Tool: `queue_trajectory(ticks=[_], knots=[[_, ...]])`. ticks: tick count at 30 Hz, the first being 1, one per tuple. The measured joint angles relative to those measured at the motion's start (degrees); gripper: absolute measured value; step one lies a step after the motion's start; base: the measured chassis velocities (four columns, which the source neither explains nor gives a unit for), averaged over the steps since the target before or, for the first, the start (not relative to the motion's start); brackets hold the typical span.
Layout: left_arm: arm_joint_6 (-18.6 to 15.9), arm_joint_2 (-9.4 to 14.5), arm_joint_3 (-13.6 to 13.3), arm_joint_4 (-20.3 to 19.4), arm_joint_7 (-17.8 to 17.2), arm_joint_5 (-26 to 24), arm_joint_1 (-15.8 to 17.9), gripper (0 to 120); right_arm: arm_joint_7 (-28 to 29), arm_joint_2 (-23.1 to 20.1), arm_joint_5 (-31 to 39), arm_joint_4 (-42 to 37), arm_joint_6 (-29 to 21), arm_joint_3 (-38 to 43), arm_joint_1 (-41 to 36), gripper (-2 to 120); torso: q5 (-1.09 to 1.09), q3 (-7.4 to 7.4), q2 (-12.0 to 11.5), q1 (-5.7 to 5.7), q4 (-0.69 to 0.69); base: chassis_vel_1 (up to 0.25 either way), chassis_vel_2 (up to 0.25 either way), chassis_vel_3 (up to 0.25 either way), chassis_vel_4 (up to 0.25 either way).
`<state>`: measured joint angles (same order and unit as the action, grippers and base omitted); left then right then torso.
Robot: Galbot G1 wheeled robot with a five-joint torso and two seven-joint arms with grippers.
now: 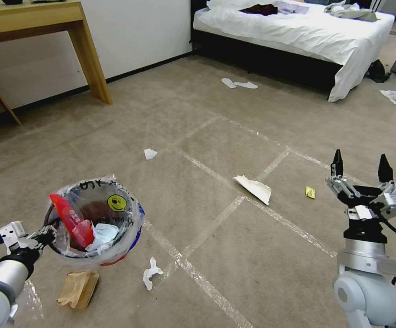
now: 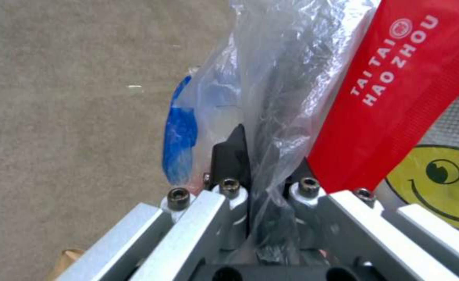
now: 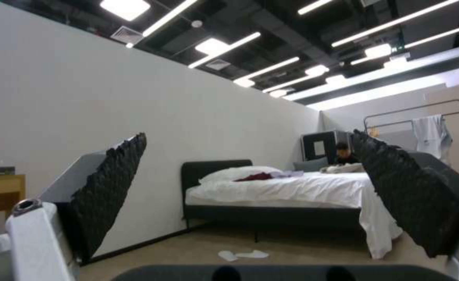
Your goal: Pick up the trash bin and place the garbage on the floor into it.
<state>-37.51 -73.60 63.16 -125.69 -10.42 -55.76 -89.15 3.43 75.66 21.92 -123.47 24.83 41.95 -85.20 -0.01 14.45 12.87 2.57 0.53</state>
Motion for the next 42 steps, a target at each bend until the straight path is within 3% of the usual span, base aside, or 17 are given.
queue_trajectory(ticks=[13,30,42], knots=[[0.42,0.62,0.62,4.68,0.60,-0.16,1.98,3,-1.23,0.51,0.58,2.41,0.61,-0.55,1.19,100,0.01,0.00,0.00,0.00,0.00,0.000,0.000,0.000,0.000],[0.92,0.25,0.81,5.50,1.49,0.20,1.57,3,-1.99,0.13,0.43,4.32,0.56,-1.38,2.31,100,0.01,-0.01,0.00,-0.01,0.00,-0.011,0.005,0.007,-0.009],[1.01,0.30,0.48,6.55,1.59,0.47,2.01,3,-1.97,0.05,0.40,5.34,0.44,-1.38,2.92,100,0.01,0.01,0.00,0.00,0.00,-0.168,0.174,0.178,-0.174]])
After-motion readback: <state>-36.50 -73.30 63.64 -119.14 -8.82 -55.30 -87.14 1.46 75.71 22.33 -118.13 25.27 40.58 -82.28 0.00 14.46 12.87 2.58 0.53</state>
